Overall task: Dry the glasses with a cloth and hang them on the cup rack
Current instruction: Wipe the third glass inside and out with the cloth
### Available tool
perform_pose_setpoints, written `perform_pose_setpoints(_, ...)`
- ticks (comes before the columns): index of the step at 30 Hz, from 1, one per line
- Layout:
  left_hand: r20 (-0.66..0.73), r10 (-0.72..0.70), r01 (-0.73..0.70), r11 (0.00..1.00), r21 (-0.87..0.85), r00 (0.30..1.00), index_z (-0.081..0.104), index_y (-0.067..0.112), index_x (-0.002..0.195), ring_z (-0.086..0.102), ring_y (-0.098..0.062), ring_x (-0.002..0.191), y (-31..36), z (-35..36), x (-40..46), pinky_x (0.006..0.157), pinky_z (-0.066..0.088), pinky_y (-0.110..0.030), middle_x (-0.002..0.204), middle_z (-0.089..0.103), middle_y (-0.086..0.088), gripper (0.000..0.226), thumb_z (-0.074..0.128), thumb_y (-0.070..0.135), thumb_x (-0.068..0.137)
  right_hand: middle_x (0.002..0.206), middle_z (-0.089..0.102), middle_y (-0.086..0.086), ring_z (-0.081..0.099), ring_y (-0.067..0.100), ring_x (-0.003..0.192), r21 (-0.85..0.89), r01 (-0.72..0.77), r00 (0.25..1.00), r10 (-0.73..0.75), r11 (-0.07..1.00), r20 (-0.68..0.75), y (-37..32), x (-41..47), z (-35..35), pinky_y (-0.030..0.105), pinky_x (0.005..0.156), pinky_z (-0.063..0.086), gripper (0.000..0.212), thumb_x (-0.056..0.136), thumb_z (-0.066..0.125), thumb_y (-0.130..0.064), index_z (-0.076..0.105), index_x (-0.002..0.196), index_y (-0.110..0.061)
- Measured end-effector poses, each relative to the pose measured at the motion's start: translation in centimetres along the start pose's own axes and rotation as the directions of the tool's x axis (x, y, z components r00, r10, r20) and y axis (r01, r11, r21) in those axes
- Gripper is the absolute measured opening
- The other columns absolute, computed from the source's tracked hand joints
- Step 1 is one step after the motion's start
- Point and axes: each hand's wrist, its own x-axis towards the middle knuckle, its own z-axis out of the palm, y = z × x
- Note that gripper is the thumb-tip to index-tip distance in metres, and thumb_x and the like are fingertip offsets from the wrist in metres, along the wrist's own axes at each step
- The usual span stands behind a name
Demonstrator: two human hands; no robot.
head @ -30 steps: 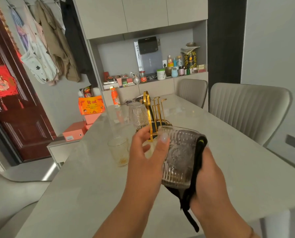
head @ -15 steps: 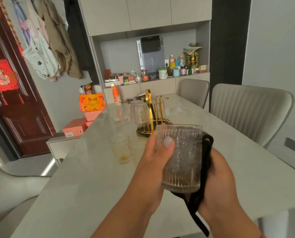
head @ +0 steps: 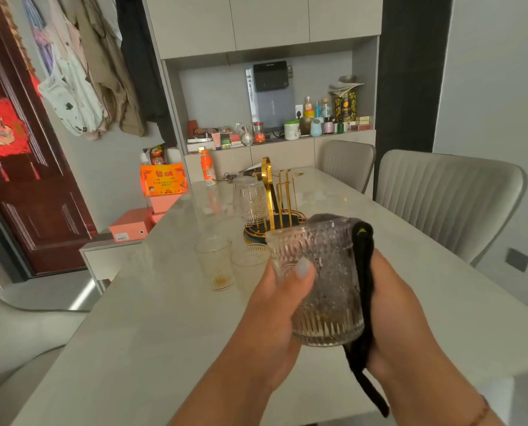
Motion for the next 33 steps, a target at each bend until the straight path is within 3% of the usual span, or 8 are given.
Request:
perform_pose_setpoints(3,-0.173,0.060,-0.026,0.981,0.194,0.983,0.049,0.034,0.136,0.060,-0.019,0.123,0.0,-0.2,0.2,0.100,0.051,-0.044,0.134,0.062,0.000,0.103,0.074,0.082,0.048,0.105,0.072,0.012,0.069,0.030,0.099,0.051,0.066,0.995,-0.061,0.997,-0.080,0.7,0.1,0.1,0.057,0.090,0.051,0.036,0.096,0.042,-0.040,0.070,0.107,-0.019)
perform_pose_setpoints(6,-0.191,0.141,-0.065,0.932,0.357,0.971,0.045,0.053,0.132,0.052,0.000,0.127,0.1,0.8,-0.6,0.108,0.044,-0.035,0.134,0.058,0.022,0.086,0.054,0.092,0.056,0.111,0.071,-0.001,0.067,0.018,0.105,-0.137,0.237,0.951,-0.258,0.962,-0.167,1.0,-0.2,0.6,0.046,0.089,0.054,0.032,0.097,0.041,-0.044,0.063,0.118,-0.032)
perform_pose_setpoints(10,-0.096,0.224,-0.196,0.951,0.239,0.970,0.058,0.043,0.116,0.067,-0.002,0.106,-0.1,1.6,-1.1,0.083,0.053,-0.015,0.112,0.072,0.014,0.079,0.084,0.067,0.045,0.111,0.070,-0.012,0.065,0.008,0.106,-0.334,0.275,0.935,-0.331,0.902,-0.124,0.7,-0.7,1.0,0.042,0.095,0.051,0.040,0.091,0.036,-0.059,0.063,0.114,-0.042)
perform_pose_setpoints(14,-0.088,0.199,-0.181,0.967,0.181,0.976,0.060,0.035,0.115,0.071,-0.014,0.103,0.0,0.7,-0.8,0.081,0.056,-0.023,0.108,0.075,0.004,0.082,0.095,0.037,0.040,0.086,0.077,0.002,0.072,0.022,0.087,-0.159,0.025,0.996,-0.039,0.987,-0.080,-0.2,-0.4,0.7,0.050,0.090,0.052,0.041,0.093,0.041,-0.046,0.076,0.082,-0.028)
perform_pose_setpoints(18,-0.131,0.176,-0.159,0.978,0.137,0.975,0.061,0.031,0.114,0.072,-0.022,0.101,-0.4,0.5,-0.7,0.084,0.058,-0.035,0.106,0.075,-0.003,0.078,0.088,0.023,0.041,0.076,0.076,0.005,0.074,0.019,0.071,0.013,-0.002,1.000,0.001,1.000,0.021,-0.4,-0.6,1.3,0.034,0.062,0.059,0.032,0.056,0.056,-0.045,0.078,0.067,-0.024)
perform_pose_setpoints(23,-0.179,0.192,-0.185,0.981,0.055,0.965,0.067,0.020,0.110,0.071,-0.032,0.100,-0.2,-0.1,0.2,0.081,0.057,-0.039,0.105,0.074,-0.013,0.063,0.083,0.023,0.049,0.092,0.076,0.011,0.073,0.026,0.085,0.217,-0.030,0.999,0.027,0.976,0.017,1.3,-0.1,1.4,0.037,0.074,0.057,0.035,0.091,0.050,-0.034,0.078,0.087,-0.012)
perform_pose_setpoints(27,-0.176,0.132,-0.155,0.980,-0.127,0.976,0.061,0.009,0.124,0.069,-0.030,0.102,0.3,-0.9,0.8,0.080,0.056,-0.037,0.110,0.069,-0.015,0.083,0.091,0.031,0.051,0.096,0.075,0.014,0.073,0.028,0.088,0.345,-0.112,0.992,0.128,0.932,-0.024,1.9,0.4,1.1,0.041,0.080,0.057,0.043,0.097,0.046,-0.038,0.077,0.094,-0.009)
perform_pose_setpoints(33,-0.057,-0.027,0.015,0.981,-0.192,0.998,0.075,0.022,0.106,0.073,-0.024,0.094,0.8,-3.7,1.0,0.075,0.060,-0.042,0.106,0.074,-0.008,0.072,0.094,0.040,0.039,0.065,0.051,0.002,0.053,0.017,0.054,0.555,-0.038,0.994,0.091,0.831,-0.069,-0.5,3.2,-2.2,0.027,0.058,0.051,0.043,0.101,0.035,-0.038,0.057,0.070,-0.018)
